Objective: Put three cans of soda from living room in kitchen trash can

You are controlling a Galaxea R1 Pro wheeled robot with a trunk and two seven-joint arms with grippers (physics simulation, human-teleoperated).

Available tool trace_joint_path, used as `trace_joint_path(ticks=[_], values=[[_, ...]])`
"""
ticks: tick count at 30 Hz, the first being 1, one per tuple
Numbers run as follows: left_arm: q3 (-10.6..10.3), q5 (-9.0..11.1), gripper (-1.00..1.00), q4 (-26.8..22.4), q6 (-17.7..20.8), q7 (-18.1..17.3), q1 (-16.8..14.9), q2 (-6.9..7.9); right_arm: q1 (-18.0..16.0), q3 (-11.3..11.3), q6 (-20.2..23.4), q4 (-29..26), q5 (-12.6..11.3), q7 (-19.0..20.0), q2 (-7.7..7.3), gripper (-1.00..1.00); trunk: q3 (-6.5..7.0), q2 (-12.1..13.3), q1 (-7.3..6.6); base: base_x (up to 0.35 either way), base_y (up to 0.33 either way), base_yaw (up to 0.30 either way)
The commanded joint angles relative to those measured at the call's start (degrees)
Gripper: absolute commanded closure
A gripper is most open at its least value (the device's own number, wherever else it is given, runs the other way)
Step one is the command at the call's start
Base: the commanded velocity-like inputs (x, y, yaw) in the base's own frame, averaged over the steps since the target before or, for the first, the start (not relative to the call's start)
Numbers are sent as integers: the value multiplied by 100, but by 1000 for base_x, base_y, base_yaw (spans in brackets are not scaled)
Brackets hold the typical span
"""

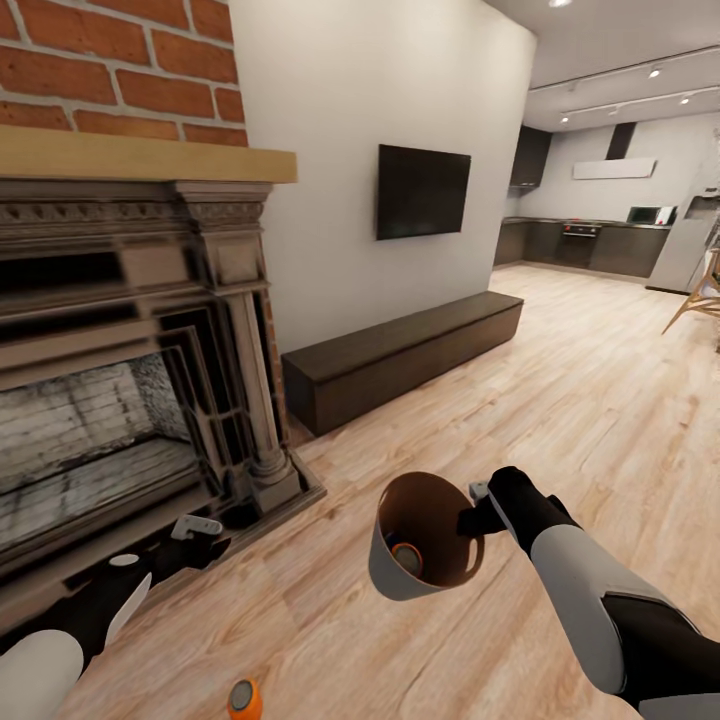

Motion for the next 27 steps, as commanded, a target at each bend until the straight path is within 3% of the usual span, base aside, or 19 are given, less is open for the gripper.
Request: trace_joint_path(ticks=[1,8,19,23,27], values=[[1,4,-100,0,-1,1,0,-1,-2,-21,23,1,-162,17,1,100,1,0,0,25,56,-6],[5,-6,-100,5,4,8,0,-2,-3,-23,24,1,-162,17,-5,100,1,0,0,100,160,-2],[-21,-41,-100,15,15,42,0,-2,-2,-9,39,57,-122,16,-36,100,1,0,0,23,17,0],[-27,-45,-100,16,21,114,0,-8,-5,113,322,64,-50,23,-41,100,1,0,0,0,0,0],[-32,-46,-100,76,29,135,0,-54,-15,258,1065,26,35,31,-58,100,1,0,0,0,0,0]])
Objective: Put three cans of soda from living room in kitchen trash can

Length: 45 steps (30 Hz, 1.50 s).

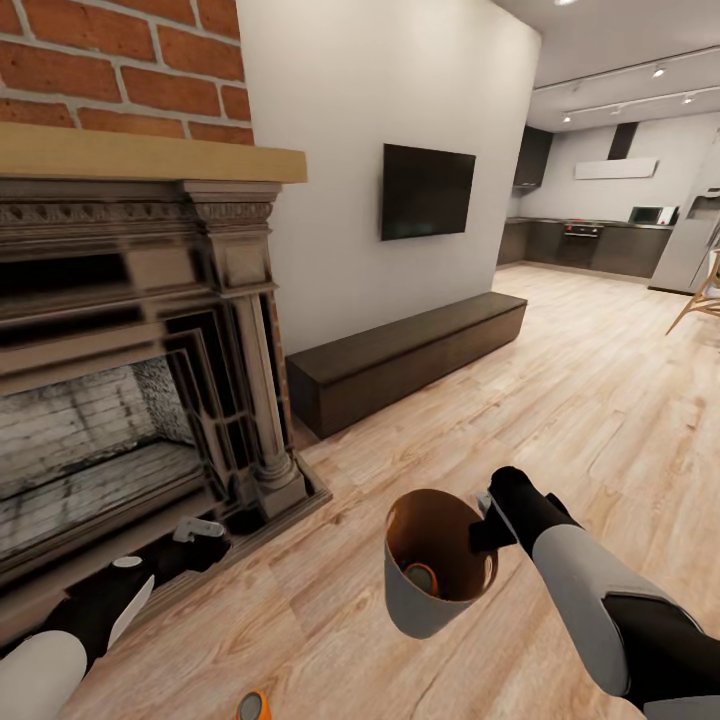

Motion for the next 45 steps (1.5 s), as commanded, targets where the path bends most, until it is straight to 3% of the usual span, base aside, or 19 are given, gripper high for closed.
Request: trace_joint_path(ticks=[1,6,9,15,29,36,43,45], values=[[-1,0,-100,15,0,3,-1,-30,-9,45,169,-11,-213,17,-4,100,1,0,0,0,0,0],[-2,0,-100,34,2,87,-1,-112,-43,310,184,15,-210,24,23,100,1,0,0,0,0,0],[-2,-8,-100,40,2,347,-1,-182,-60,407,184,27,-215,29,39,100,1,0,0,0,0,0],[3,-2,-100,47,-1,487,-1,-301,-75,433,184,22,-224,34,51,100,-89,-201,110,0,0,0],[3,9,-100,467,-139,672,-1,-382,-112,425,184,-36,-239,34,35,100,-341,-762,417,0,0,0],[1,2,-100,520,-885,669,29,-653,-559,358,184,15,-255,34,-45,100,-504,-1043,571,0,0,0],[5,41,-100,1254,-1895,676,42,-724,-864,342,184,191,-256,39,-54,100,-689,-1324,725,0,0,0],[14,48,-100,1444,-2132,693,43,-804,-974,341,184,326,-260,41,-52,100,-743,-1404,769,0,0,0]])
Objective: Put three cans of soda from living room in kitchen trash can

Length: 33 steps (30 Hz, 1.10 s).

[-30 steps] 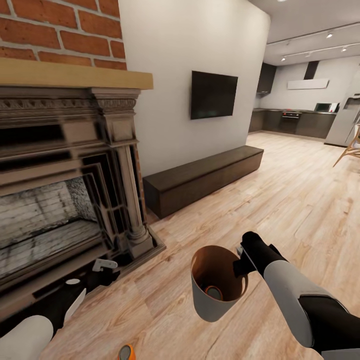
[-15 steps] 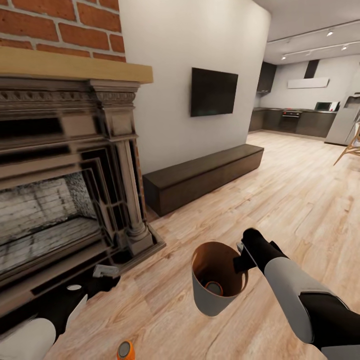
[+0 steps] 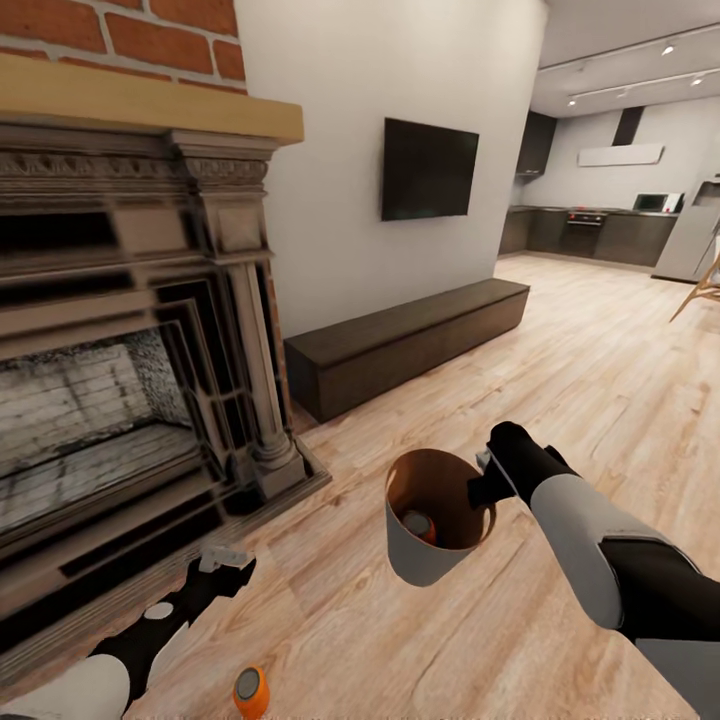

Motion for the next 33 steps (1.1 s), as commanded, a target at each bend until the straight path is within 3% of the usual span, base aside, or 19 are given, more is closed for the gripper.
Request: trace_joint_path(ticks=[1,18,28,33], values=[[14,5,-100,53,-67,25,0,-36,-33,-17,12,38,-114,13,3,100,-27,-42,22,0,0,0],[48,20,-100,343,-250,72,0,-97,-281,-18,12,126,-143,23,27,100,-481,-724,395,0,0,0],[50,21,-100,511,-241,72,0,-98,-816,-18,12,644,-147,23,10,100,-749,-1125,615,0,0,0],[37,16,-100,542,-249,72,2,-104,-897,-18,12,748,-144,23,9,100,-882,-1326,725,0,0,0]])
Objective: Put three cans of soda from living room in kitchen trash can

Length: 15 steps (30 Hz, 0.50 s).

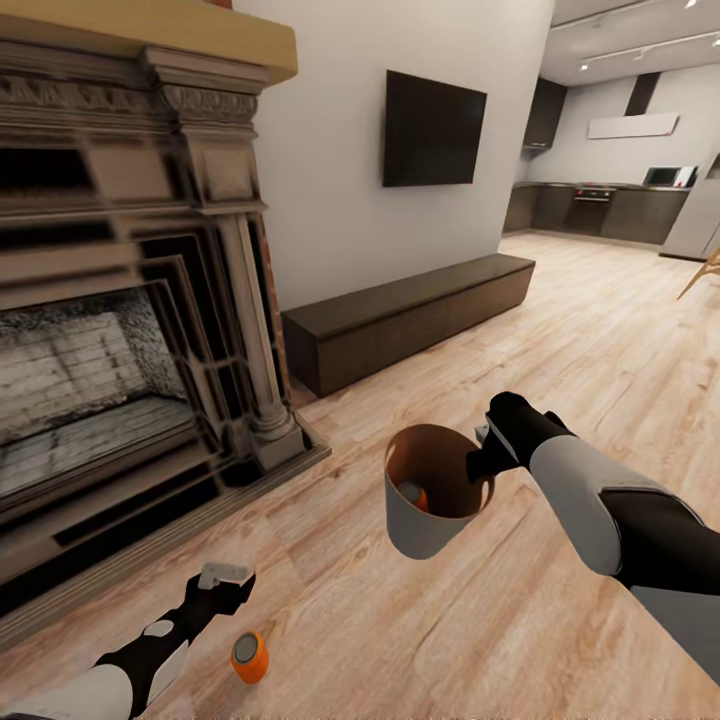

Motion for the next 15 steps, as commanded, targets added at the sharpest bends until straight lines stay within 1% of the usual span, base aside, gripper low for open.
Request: trace_joint_path(ticks=[1,10,15], values=[[0,0,-100,1,0,0,-1,0,-9,-56,16,9,-158,10,2,100,-26,-42,21,0,0,0],[-3,-1,-100,5,-9,-5,0,-2,-37,-56,16,157,-157,-21,53,100,-267,-403,219,0,0,0],[-3,-1,-100,5,-10,-7,16,-2,-43,-56,16,165,-157,-23,33,100,-401,-604,329,0,0,0]])
